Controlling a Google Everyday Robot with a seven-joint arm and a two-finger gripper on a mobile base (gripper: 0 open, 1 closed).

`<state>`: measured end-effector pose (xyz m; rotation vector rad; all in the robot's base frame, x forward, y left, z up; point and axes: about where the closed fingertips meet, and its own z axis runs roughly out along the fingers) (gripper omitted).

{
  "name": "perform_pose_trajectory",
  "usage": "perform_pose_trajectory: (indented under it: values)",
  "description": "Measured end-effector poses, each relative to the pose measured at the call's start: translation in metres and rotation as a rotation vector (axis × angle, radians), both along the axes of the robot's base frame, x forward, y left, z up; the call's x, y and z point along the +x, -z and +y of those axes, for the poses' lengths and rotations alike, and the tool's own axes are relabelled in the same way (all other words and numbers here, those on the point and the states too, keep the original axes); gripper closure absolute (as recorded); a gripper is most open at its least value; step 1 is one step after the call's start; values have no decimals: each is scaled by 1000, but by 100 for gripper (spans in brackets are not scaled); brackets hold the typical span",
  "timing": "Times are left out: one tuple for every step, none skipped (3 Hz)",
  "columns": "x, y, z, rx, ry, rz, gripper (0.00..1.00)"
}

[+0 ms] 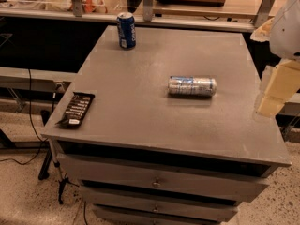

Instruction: Place redbull can upright

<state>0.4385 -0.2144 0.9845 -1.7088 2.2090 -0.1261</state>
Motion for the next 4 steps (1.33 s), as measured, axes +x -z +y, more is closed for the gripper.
perform_pose_trajectory:
  values:
    - [0, 0, 0, 0, 0, 0, 0]
    - [14, 6, 14, 28, -34, -4, 0]
    - [47, 20, 46, 62, -95, 13, 0]
    - [79, 44, 73, 44, -126, 57, 0]
